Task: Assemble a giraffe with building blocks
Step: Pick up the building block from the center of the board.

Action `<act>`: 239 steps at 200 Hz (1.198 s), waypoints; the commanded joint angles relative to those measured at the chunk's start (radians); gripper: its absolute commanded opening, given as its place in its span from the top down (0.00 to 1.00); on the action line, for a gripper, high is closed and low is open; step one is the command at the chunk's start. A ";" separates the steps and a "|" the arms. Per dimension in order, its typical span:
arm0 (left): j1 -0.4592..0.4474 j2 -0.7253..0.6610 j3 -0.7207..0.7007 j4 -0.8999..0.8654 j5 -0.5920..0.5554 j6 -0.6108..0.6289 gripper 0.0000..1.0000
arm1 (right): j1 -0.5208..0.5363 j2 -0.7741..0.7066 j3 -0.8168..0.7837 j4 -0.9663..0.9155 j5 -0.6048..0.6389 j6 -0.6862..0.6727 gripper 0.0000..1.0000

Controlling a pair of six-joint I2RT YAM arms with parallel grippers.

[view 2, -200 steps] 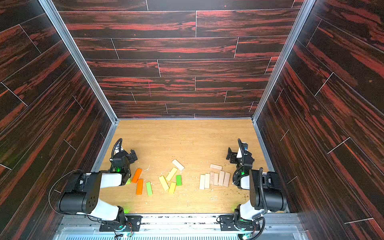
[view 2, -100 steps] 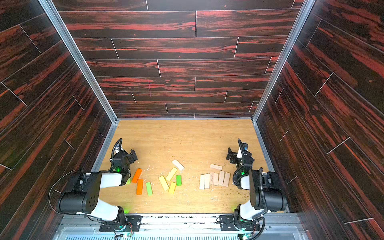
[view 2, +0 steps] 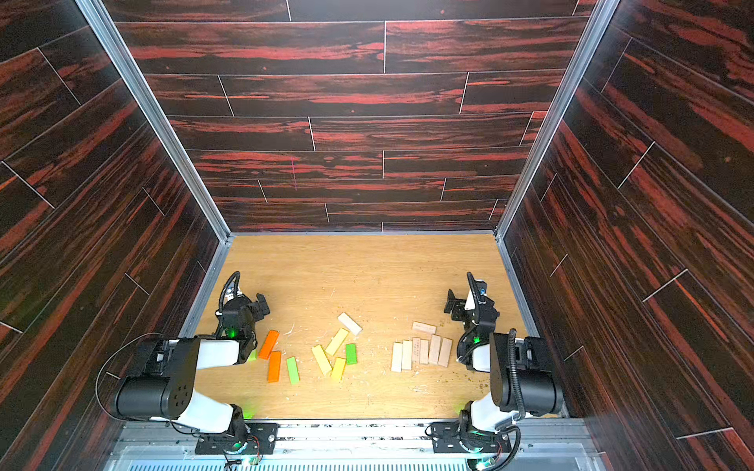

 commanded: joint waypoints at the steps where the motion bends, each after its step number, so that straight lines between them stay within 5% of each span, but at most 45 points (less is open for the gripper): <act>1: -0.009 -0.030 0.019 0.084 -0.011 0.063 0.00 | -0.011 0.011 0.006 0.041 -0.028 0.007 0.02; 21: -0.030 -0.240 0.173 -0.433 -0.025 -0.004 0.05 | 0.041 -0.125 -0.003 -0.048 0.095 -0.024 0.06; 37: -0.032 -0.341 0.266 -0.622 0.002 -0.072 0.10 | 0.078 -0.249 0.214 -0.569 0.308 0.158 0.07; 51: -0.033 -0.390 0.353 -0.787 0.018 -0.144 0.11 | 0.082 -0.257 0.454 -1.010 0.276 0.330 0.09; 100: -0.040 -0.435 0.555 -1.317 0.227 -0.236 0.14 | 0.339 -0.231 0.811 -1.594 0.333 0.461 0.09; 151: -0.070 -0.617 0.465 -1.468 0.362 -0.256 0.13 | 0.577 -0.231 0.838 -1.758 0.290 0.548 0.09; 193: -0.095 -0.674 0.406 -1.456 0.463 -0.298 0.11 | 0.575 -0.235 0.765 -1.772 0.189 0.591 0.08; 202: -0.109 -0.663 0.396 -1.442 0.486 -0.309 0.02 | 0.568 -0.227 0.756 -1.779 0.172 0.594 0.07; 239: -0.217 -0.594 0.387 -1.397 0.486 -0.336 0.00 | 0.466 -0.209 0.702 -1.765 0.053 0.598 0.05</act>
